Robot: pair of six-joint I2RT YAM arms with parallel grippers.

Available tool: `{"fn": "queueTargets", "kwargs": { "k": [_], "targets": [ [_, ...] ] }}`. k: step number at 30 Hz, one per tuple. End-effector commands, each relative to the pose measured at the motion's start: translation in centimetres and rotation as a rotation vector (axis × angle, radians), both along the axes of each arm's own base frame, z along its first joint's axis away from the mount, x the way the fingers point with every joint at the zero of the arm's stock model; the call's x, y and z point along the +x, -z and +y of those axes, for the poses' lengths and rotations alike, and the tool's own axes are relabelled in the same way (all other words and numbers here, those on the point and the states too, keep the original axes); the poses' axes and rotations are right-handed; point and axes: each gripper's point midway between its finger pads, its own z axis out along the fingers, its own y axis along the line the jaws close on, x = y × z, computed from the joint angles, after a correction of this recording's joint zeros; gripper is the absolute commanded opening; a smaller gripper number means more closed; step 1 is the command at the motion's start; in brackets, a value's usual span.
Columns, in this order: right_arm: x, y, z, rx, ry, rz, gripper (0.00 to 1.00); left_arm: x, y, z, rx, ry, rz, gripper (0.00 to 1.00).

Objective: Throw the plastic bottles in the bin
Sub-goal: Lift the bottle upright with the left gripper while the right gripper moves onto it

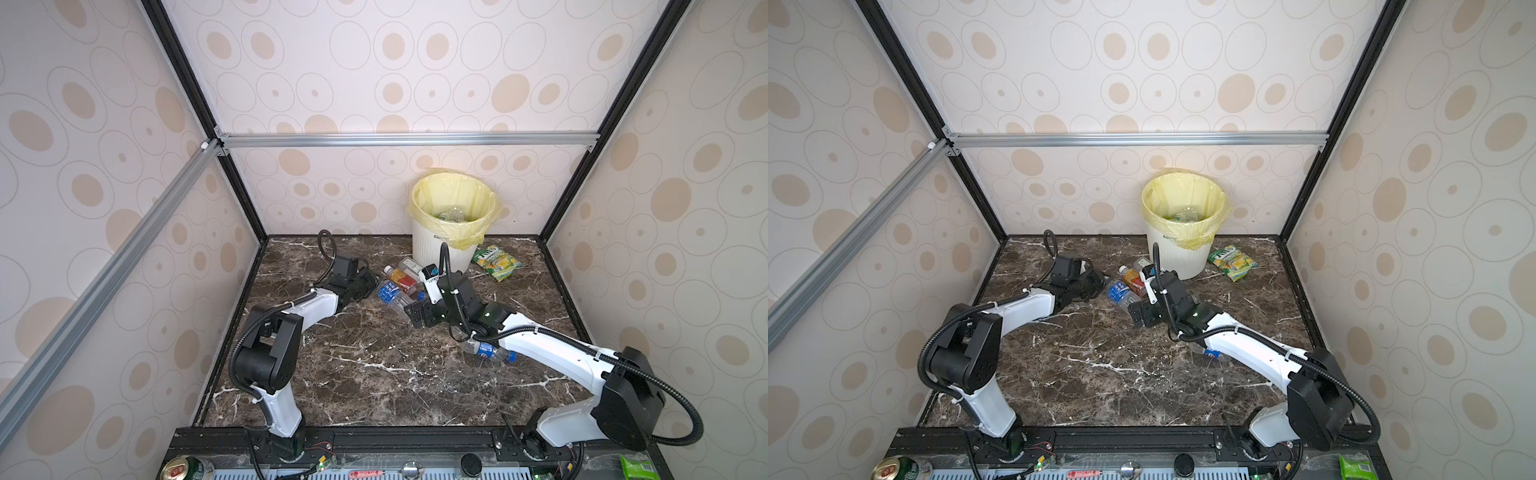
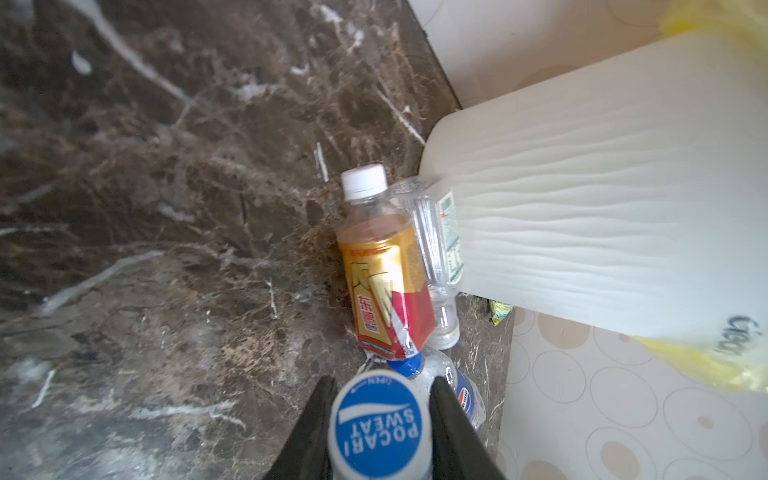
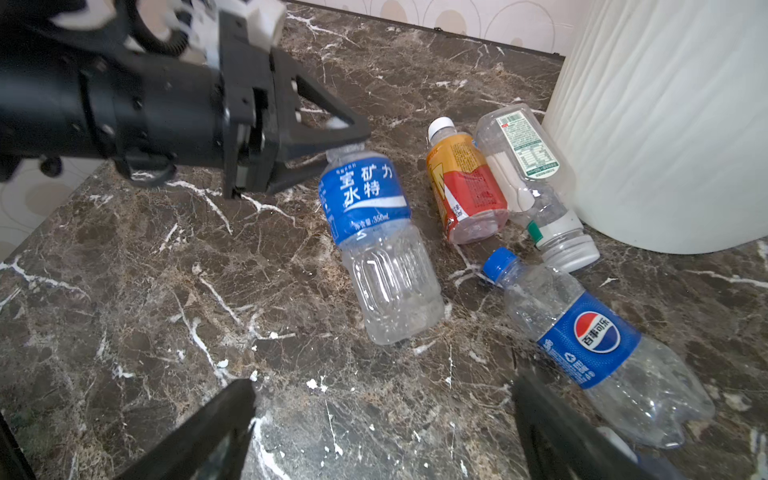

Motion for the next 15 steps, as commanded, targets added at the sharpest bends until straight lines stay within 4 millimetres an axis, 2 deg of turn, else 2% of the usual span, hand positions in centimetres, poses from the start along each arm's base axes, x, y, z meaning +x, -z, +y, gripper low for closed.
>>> {"fn": "queueTargets", "kwargs": {
  "k": [1,5,11,15],
  "targets": [
    [0.1,-0.1,0.8,-0.004,-0.032,-0.010,1.00,-0.8,-3.0,0.4,0.132,0.101,-0.081,0.27],
    [0.3,0.0,1.1,0.031,-0.040,-0.004,1.00,-1.6,-5.1,0.2,0.179,0.178,-0.133,0.27],
    [0.4,-0.3,2.1,0.103,-0.063,0.000,1.00,-2.9,-6.7,-1.2,0.168,0.285,-0.155,0.28],
    [0.9,0.5,3.0,0.122,-0.069,0.025,1.00,-3.5,-7.4,-2.4,0.117,0.330,-0.162,0.28]
  ]
}}
